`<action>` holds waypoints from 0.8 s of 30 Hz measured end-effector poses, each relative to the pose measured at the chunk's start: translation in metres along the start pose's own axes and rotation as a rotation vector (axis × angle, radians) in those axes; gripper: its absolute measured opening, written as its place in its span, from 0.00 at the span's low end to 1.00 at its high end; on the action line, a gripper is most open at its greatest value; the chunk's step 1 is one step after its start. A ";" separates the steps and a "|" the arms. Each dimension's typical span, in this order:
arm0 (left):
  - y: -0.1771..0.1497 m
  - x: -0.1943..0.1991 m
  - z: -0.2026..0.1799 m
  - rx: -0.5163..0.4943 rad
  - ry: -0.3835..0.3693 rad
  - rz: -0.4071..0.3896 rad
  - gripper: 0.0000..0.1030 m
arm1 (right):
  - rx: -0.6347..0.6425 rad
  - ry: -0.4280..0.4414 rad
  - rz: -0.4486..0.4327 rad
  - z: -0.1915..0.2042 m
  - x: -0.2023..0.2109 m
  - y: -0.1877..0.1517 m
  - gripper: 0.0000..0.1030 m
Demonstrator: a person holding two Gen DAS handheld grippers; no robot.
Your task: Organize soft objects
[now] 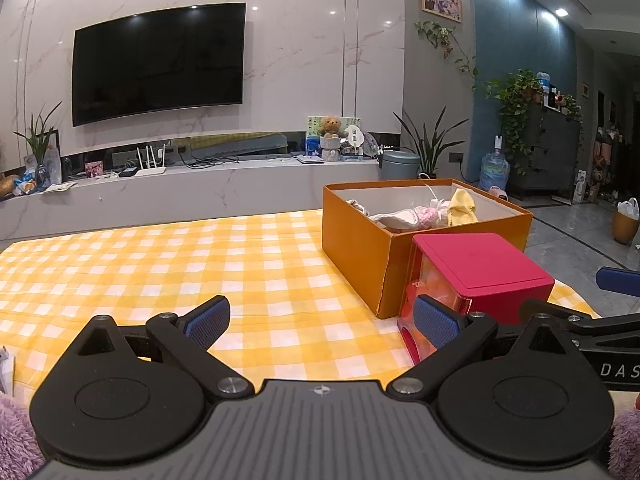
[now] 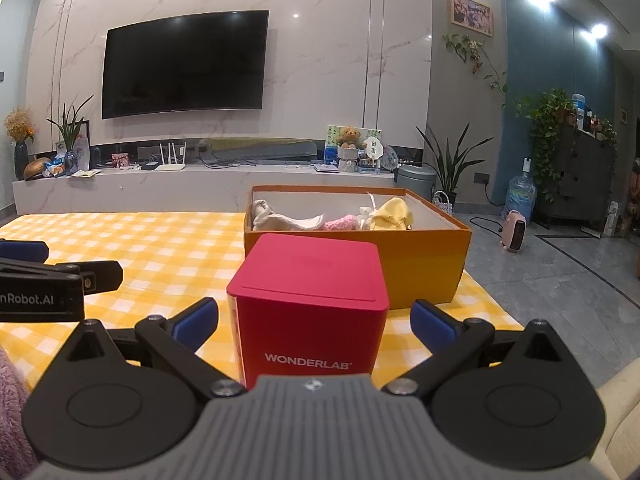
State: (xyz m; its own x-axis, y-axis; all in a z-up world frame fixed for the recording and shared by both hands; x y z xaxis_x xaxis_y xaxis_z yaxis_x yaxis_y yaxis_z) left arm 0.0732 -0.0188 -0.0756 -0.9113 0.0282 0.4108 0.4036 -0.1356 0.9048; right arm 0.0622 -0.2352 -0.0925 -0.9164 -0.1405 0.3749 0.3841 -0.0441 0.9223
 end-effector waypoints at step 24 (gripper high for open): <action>0.000 0.000 0.007 -0.002 0.024 -0.003 1.00 | 0.004 0.002 0.000 0.001 0.000 0.001 0.97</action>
State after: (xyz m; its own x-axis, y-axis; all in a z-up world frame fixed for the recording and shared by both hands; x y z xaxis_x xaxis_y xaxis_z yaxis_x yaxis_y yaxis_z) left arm 0.0735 -0.0120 -0.0752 -0.9142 0.0046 0.4052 0.4008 -0.1375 0.9058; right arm 0.0624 -0.2347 -0.0916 -0.9162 -0.1426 0.3744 0.3834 -0.0403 0.9227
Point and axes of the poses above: each gripper's, at about its wrist camera, not at the fingertips, and x roughly against the way its jaws point, z to its left, y to its top, the point moved 6 cm from there along -x, roughly the way its jaws point, and after that the axes turned 8 degrees about -x, right-handed, at the moved point
